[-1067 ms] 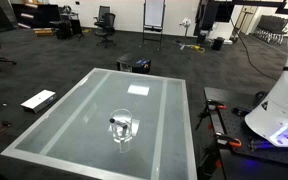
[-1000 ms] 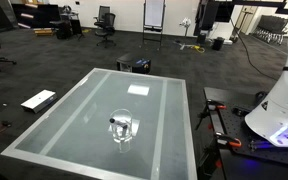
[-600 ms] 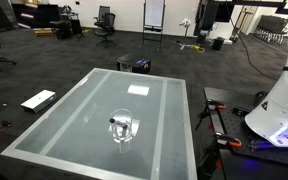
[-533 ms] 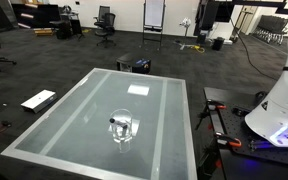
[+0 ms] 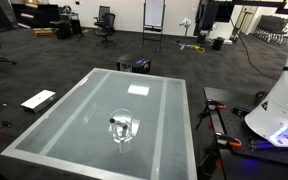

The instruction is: Place the marker on the table

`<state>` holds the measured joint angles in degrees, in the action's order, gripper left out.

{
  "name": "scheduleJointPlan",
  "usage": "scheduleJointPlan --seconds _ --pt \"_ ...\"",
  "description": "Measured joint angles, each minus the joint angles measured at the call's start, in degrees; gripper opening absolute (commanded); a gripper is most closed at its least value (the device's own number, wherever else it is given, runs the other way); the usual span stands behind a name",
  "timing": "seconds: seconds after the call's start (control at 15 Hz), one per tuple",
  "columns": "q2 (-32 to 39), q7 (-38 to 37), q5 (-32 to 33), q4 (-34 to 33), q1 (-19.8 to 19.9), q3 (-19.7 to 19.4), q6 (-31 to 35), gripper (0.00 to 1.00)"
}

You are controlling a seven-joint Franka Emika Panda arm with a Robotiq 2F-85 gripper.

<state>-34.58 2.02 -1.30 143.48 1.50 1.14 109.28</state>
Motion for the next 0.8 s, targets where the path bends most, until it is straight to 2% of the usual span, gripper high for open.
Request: scheduleJointPlan --seconds 0.47,0.8 --pt "0.68 -0.01 0.08 -0.34 0.00 0.12 1.45 1.00" --pt "4.58 0.44 0.45 -2.50 -0.55 0.62 9.54 1.00"
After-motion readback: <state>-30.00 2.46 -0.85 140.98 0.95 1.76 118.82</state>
